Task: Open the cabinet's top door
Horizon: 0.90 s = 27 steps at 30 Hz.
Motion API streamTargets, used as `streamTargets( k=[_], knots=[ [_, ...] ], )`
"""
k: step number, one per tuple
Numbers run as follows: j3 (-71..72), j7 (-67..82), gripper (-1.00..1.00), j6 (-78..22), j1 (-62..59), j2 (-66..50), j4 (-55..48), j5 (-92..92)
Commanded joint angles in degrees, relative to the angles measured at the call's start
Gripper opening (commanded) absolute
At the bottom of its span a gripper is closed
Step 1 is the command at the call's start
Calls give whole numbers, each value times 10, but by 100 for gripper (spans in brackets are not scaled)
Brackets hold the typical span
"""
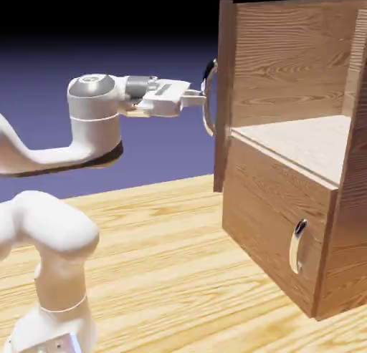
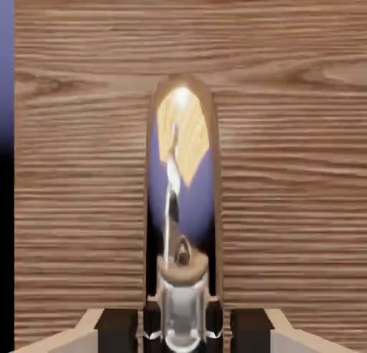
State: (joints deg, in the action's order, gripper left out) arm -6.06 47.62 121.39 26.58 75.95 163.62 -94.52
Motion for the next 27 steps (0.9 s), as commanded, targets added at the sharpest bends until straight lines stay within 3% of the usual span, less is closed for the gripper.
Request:
streamTargets(
  k=[1, 14, 27],
  knots=[
    [21, 1, -100, -15, 0, 3, 2, 20],
    [291, -17, -100, -229, -10, -46, -48, 264],
    [561, -57, -100, -467, -167, -195, -256, 451]
  ],
)
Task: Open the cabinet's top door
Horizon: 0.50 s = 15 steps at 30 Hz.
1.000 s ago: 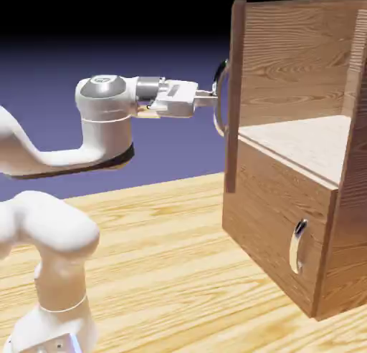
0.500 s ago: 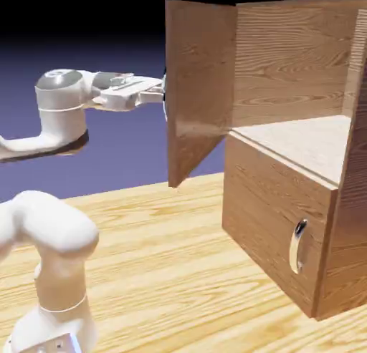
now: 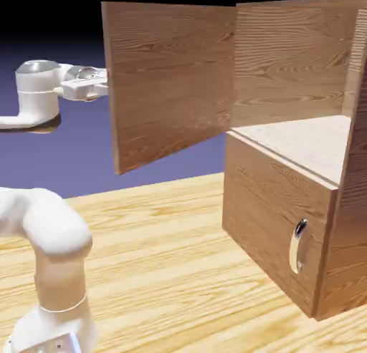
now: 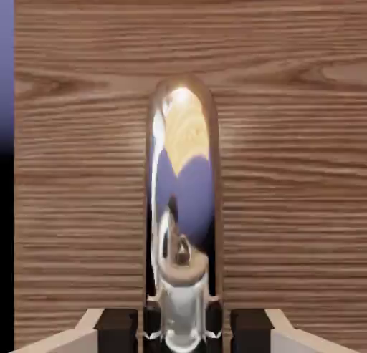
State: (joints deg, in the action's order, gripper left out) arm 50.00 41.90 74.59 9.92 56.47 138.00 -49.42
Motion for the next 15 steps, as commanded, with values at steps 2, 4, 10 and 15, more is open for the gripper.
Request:
streamTargets(
  k=[2, 4, 10, 15],
  knots=[
    [41, -4, -100, -34, -40, -19, -42, 19],
    [79, -6, -100, -67, -82, -35, -82, 35],
    [182, -2, -100, -146, -206, -58, -196, 70],
    [255, 14, -100, -201, -310, -55, -287, 92]
  ],
)
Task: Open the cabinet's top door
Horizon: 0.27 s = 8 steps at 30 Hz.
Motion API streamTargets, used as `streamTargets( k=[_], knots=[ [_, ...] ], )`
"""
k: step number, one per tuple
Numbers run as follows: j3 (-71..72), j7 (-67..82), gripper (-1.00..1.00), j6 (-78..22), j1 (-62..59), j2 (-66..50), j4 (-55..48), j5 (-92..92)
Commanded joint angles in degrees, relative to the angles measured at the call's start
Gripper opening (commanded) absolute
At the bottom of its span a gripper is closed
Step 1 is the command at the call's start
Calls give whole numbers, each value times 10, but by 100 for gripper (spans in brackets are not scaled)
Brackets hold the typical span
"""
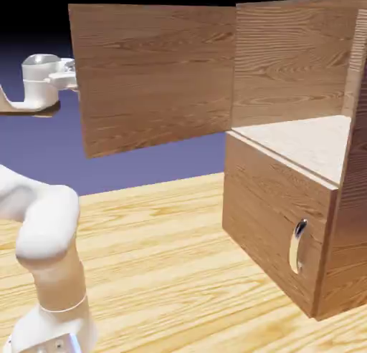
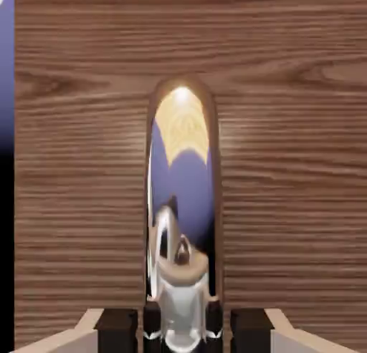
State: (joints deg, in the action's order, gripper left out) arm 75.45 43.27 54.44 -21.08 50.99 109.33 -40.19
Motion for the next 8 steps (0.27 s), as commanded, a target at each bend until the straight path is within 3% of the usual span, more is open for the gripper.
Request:
streamTargets(
  k=[1, 8],
  knots=[
    [13, 5, -100, -10, -21, 3, -18, 4],
    [89, 50, -100, -81, -164, 38, -155, 24]
  ],
)
